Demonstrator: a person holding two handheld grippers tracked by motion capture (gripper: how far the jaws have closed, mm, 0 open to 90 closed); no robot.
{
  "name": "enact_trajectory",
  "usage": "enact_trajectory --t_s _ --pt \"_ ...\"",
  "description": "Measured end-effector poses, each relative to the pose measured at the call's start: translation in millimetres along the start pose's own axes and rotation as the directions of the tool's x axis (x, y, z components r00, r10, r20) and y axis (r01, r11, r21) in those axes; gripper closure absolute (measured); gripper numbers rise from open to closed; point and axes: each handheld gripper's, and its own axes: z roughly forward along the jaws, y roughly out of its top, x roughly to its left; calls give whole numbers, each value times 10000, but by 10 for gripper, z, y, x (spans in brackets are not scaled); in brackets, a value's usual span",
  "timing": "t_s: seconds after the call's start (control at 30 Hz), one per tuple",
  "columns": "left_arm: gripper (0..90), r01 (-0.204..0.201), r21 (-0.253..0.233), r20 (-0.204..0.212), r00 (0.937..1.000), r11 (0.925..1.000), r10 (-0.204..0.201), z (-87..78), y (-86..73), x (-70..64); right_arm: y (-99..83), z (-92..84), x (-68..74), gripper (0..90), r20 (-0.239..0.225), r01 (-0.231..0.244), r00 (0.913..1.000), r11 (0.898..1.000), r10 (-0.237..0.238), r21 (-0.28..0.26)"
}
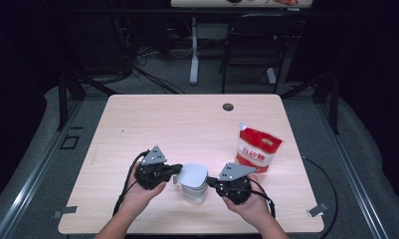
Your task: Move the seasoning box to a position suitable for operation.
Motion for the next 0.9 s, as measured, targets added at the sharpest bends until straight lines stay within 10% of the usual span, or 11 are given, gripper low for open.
enact_trajectory --t_s 0.9 --pt "726 526 -771 -419 9976 9956 -559 -261 -16 162 260 -33 -8 900 -163 -249 9996 9988 242 -421"
